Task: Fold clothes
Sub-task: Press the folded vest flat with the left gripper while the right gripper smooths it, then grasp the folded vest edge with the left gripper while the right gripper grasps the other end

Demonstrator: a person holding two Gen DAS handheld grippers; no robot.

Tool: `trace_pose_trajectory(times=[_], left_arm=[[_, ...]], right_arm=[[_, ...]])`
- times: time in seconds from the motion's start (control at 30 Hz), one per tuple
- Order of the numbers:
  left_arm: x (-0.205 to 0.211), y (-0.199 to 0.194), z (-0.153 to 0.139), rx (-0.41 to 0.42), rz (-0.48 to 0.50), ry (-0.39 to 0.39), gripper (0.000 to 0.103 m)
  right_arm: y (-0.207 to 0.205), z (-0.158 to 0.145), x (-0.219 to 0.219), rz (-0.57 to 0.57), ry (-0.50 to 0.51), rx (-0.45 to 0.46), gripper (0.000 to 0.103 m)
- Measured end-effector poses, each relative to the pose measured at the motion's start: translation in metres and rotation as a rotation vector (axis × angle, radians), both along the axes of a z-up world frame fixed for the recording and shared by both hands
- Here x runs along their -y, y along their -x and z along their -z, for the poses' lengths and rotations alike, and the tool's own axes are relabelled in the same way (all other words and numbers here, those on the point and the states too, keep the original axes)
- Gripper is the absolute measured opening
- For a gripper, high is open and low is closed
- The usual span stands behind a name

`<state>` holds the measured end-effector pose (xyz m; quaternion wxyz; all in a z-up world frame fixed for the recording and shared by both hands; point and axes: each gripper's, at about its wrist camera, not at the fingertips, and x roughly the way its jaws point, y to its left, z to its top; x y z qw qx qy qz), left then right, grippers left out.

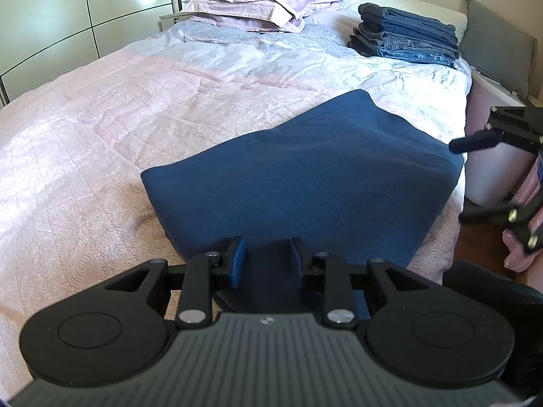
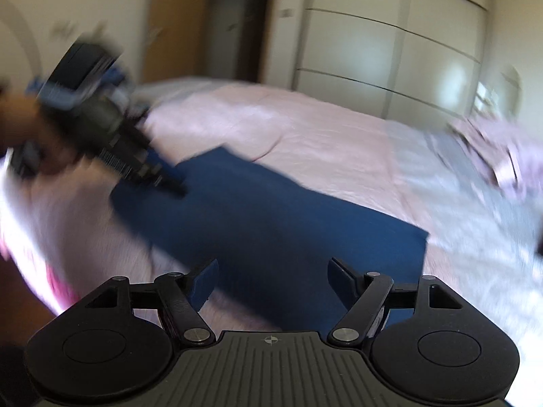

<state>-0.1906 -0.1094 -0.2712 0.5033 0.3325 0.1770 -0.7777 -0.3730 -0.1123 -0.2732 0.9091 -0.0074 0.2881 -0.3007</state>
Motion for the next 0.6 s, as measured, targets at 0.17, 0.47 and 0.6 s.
trace_pose_trajectory(times=[0.17,0.47,0.6], left_arm=[[-0.001,-0.001,0.001,-0.004,0.003,0.007,0.026],[-0.028,0.015,-0.009,0.164,0.087,0.169,0.042],[-0.056,0.02,-0.026,0.21,0.164,0.265,0.065]], right_arm=[[-0.024,0.018,-0.012,-0.088,0.115,-0.15,0.074],[-0.05,0.047,0.012,-0.141,0.201,-0.331,0.056],[-0.045,0.039,0.02,-0.141,0.166,-0.293,0.043]])
